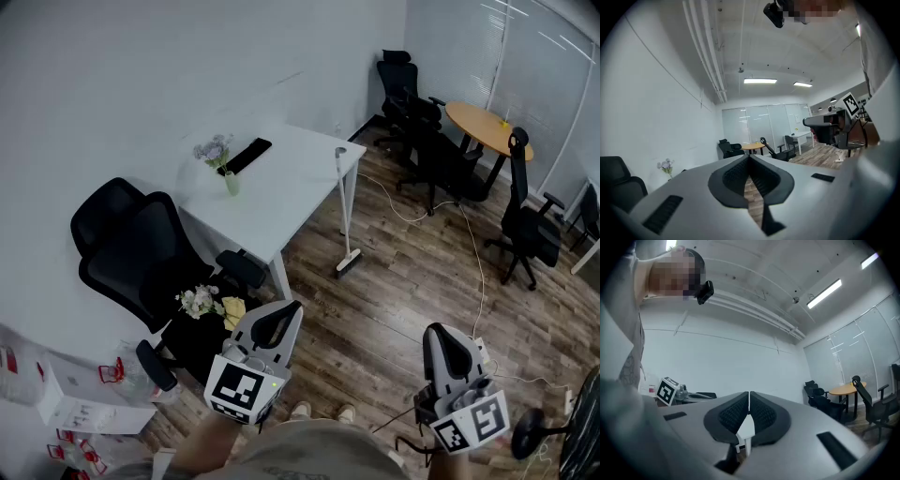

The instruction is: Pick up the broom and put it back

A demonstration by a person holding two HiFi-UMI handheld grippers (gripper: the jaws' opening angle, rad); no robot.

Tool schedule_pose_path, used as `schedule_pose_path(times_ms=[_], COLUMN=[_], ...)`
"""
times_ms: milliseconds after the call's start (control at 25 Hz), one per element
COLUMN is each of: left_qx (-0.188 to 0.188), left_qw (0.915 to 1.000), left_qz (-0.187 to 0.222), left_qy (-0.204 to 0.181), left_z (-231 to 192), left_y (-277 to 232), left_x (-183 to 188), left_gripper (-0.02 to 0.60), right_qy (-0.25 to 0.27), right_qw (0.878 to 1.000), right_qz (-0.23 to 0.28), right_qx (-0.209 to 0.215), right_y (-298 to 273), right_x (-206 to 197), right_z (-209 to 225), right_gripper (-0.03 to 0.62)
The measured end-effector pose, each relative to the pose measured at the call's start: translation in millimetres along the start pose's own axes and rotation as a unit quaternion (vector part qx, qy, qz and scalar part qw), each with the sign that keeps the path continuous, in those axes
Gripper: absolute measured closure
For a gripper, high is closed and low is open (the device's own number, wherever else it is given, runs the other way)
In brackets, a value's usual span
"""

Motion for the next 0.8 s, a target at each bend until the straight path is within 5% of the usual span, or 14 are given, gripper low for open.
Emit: schedule_pose_path(times_ms=[240, 600, 800], left_qx=[0.009, 0.016, 0.039], left_qw=[0.9999, 0.9998, 0.9989], left_qz=[-0.001, -0.006, 0.012], left_qy=[-0.008, -0.003, 0.025], left_z=[15, 43, 58], left_y=[-3, -14, -25], left_x=[8, 15, 23], left_gripper=[0.565, 0.565, 0.565], right_qy=[-0.006, -0.015, -0.019], right_qw=[1.0, 1.0, 0.999], right_qz=[-0.001, -0.008, -0.008], right_qx=[-0.017, 0.016, 0.025], right_y=[15, 33, 50], right_x=[3, 6, 6], right_z=[15, 35, 51], right_gripper=[0.559, 0.559, 0.559])
Point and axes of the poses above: the fingertips, and each gripper's own axes: y backward along the fingers, z to its right, x out of its top, the point moved 8 cm from there along y, backward along the fingers, and after that the axes turned 9 degrees about -y, right-handed, at the moved point
